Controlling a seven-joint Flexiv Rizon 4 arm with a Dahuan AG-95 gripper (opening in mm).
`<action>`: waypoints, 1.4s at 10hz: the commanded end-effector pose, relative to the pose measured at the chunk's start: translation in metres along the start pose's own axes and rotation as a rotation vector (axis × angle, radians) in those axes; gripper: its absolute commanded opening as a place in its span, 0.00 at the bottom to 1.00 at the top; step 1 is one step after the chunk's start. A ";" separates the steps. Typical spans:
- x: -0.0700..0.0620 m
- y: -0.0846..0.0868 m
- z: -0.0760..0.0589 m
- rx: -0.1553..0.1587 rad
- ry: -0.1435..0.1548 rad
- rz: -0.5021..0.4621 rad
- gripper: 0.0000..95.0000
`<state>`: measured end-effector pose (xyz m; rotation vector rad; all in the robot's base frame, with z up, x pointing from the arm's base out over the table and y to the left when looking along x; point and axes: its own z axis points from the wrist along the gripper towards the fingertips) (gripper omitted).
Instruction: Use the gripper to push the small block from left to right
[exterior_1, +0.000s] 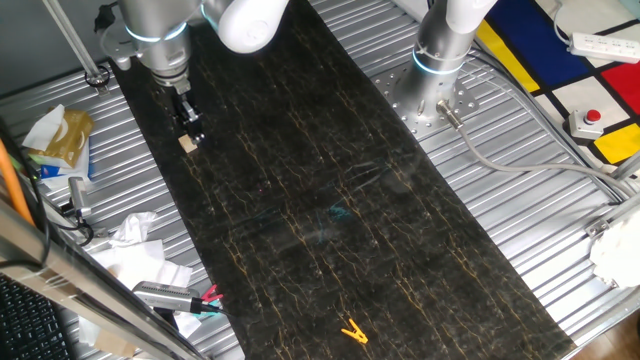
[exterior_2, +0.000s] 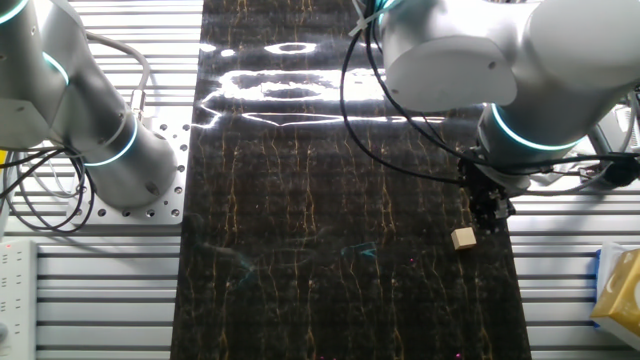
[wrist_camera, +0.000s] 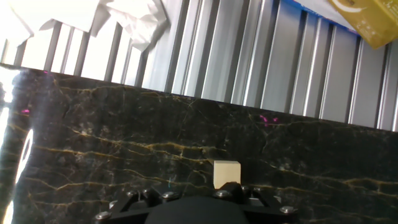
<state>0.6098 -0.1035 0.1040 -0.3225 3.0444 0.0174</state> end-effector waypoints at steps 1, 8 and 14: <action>0.001 0.000 -0.001 0.005 0.003 0.002 0.60; 0.001 0.000 -0.001 0.010 0.003 -0.025 0.60; 0.002 0.000 -0.002 0.034 0.011 -0.057 0.60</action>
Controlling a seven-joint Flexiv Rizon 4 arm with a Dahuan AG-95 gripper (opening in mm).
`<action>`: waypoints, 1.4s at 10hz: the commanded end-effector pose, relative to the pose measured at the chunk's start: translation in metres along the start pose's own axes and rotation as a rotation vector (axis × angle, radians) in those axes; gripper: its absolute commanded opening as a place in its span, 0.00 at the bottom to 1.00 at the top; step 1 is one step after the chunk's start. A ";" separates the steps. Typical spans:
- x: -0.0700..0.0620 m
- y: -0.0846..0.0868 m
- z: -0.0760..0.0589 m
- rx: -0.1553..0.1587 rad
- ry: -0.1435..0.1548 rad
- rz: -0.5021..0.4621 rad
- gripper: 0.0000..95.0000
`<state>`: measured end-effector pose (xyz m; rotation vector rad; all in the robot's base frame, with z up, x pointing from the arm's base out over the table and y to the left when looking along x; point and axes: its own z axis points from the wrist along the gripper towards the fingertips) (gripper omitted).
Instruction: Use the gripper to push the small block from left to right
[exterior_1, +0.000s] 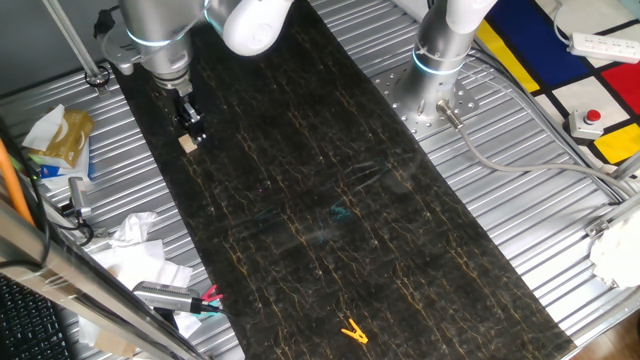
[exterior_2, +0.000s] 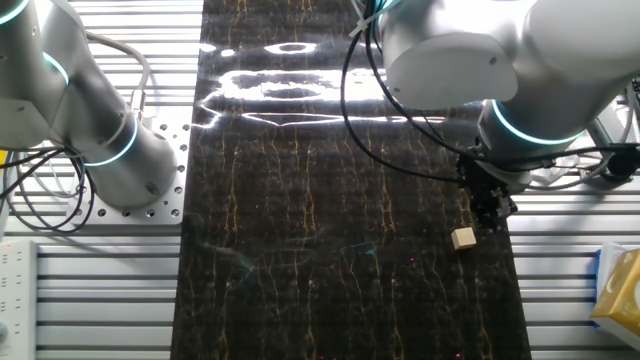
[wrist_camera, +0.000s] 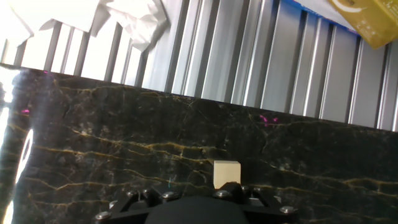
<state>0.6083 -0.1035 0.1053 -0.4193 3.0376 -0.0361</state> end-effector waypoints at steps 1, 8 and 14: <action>0.001 -0.001 0.000 -0.006 0.000 0.016 0.60; 0.002 -0.017 0.014 -0.061 -0.009 0.025 0.80; -0.003 -0.022 0.032 -0.069 -0.010 0.017 0.80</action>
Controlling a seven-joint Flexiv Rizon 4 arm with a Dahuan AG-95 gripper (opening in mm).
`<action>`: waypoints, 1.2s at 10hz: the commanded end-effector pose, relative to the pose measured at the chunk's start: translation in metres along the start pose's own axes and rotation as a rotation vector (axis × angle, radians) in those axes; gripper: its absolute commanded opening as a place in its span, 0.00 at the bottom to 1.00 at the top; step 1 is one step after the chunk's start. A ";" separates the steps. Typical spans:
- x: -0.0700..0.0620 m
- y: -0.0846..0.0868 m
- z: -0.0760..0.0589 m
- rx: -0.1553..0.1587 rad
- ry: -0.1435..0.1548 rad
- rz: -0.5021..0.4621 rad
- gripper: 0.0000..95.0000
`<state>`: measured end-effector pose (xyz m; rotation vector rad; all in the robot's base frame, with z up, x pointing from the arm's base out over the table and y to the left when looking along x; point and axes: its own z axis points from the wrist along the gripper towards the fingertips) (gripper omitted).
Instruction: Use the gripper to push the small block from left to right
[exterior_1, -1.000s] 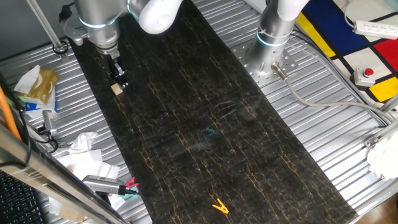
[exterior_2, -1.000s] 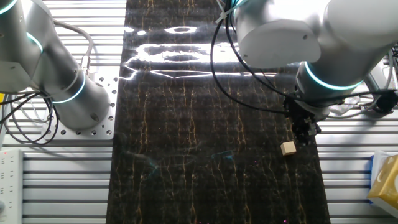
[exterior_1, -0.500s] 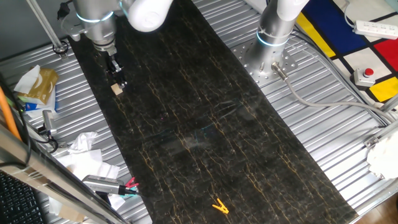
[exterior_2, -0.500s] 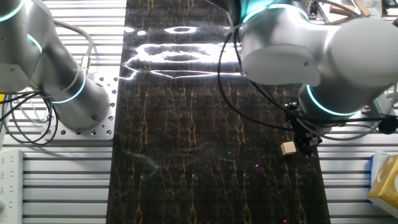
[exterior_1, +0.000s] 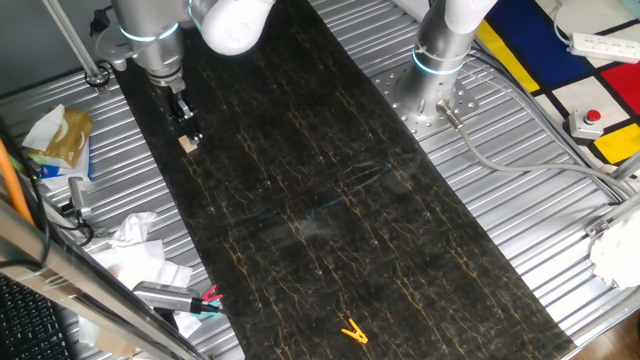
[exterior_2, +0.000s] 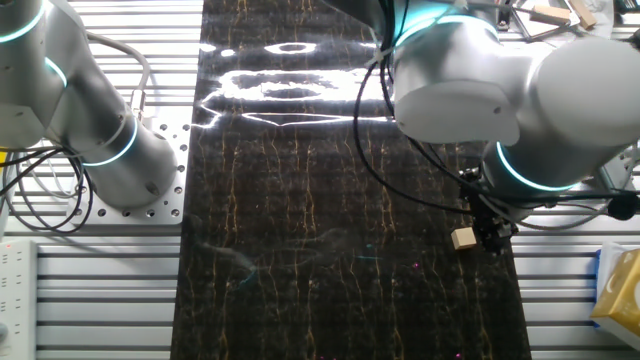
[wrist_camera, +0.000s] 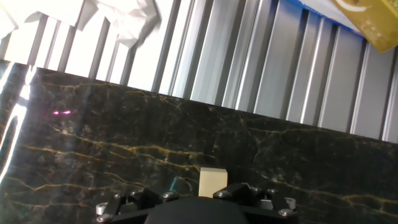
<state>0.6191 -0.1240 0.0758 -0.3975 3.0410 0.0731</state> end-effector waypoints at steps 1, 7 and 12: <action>-0.001 -0.001 0.003 0.001 -0.002 -0.001 0.80; -0.003 -0.004 0.011 0.002 0.003 -0.014 0.80; -0.005 -0.007 0.020 0.001 0.002 -0.008 0.80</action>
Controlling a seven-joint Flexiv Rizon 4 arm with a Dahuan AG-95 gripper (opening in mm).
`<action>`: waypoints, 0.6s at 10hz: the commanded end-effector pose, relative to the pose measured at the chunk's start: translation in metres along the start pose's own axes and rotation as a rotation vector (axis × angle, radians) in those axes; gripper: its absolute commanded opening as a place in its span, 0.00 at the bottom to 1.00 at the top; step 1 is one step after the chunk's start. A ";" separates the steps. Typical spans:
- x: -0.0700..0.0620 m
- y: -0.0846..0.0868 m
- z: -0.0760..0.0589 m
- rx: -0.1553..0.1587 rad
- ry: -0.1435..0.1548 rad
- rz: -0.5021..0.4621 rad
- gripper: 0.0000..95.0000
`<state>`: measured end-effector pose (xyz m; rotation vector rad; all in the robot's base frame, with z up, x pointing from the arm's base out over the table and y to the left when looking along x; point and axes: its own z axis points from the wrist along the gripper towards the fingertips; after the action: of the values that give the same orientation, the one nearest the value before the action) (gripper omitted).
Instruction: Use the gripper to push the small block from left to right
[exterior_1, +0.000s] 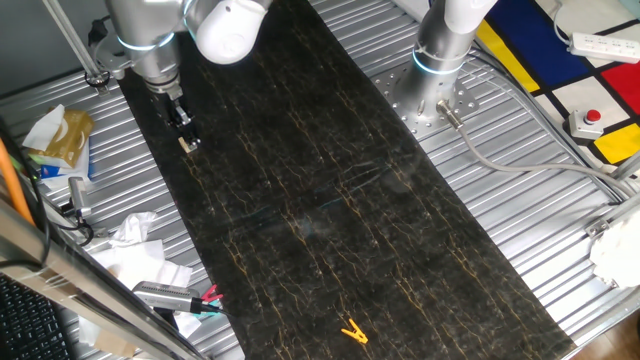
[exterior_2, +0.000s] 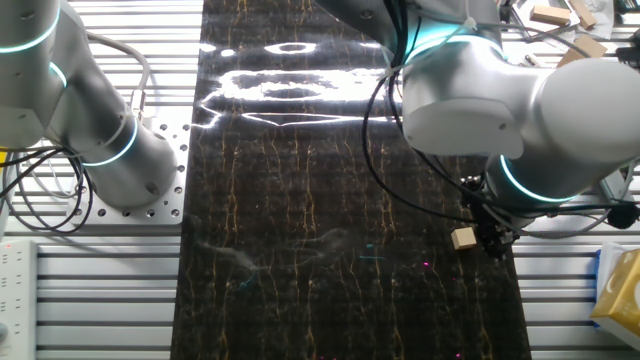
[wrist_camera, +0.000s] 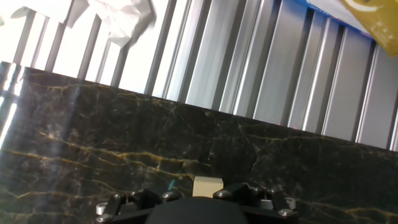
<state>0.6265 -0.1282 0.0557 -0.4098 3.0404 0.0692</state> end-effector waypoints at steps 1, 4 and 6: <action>-0.001 -0.001 0.003 -0.002 0.000 0.000 0.80; -0.001 -0.002 0.006 -0.008 0.002 0.009 0.80; 0.000 -0.001 0.010 -0.009 0.007 0.029 0.80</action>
<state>0.6270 -0.1288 0.0458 -0.3670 3.0542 0.0845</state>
